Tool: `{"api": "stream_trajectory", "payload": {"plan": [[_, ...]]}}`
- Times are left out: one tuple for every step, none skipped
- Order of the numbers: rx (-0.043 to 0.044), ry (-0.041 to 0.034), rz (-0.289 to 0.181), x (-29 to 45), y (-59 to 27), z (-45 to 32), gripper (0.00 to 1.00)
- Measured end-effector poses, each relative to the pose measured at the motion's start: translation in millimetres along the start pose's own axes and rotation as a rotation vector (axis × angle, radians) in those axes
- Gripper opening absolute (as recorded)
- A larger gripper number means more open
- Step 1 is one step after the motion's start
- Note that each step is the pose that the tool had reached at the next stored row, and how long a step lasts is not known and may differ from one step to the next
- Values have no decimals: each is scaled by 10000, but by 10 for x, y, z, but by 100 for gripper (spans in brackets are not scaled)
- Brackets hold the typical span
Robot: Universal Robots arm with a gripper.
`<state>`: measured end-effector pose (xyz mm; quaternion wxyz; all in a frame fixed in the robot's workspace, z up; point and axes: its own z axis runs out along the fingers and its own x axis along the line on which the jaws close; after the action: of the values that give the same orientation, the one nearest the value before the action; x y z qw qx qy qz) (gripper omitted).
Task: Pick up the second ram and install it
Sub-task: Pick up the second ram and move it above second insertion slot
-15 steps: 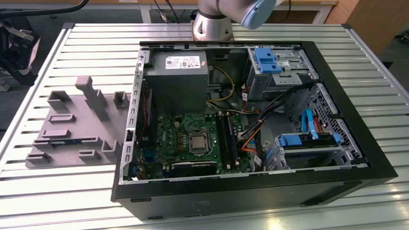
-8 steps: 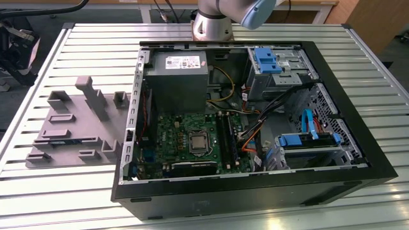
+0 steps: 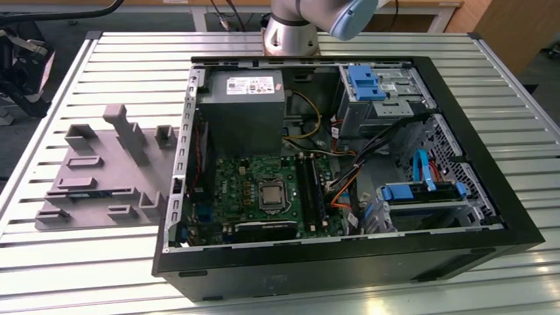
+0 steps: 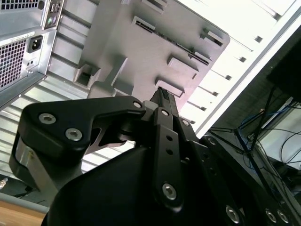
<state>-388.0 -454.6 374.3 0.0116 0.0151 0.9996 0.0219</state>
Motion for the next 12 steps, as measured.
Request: {"api": "stream_trajectory", "payload": {"plan": [[-4, 7, -159, 1, 0, 1, 11], [-8, 13, -310, 1, 0, 1, 11], [-11, 19, -462, 2, 0, 1, 11], [-14, 27, -617, 3, 0, 1, 11], [-18, 35, -786, 4, 0, 1, 11], [-22, 41, -947, 4, -1, 2, 11], [-26, 49, -1118, 4, -1, 3, 11], [-30, 57, -1294, 4, -1, 3, 11], [-34, 65, -1468, 5, -1, 4, 11], [-38, 72, -1647, 5, -1, 5, 11], [-42, 81, -1839, 5, -1, 6, 11], [-46, 89, -2014, 5, -1, 7, 11]]}}
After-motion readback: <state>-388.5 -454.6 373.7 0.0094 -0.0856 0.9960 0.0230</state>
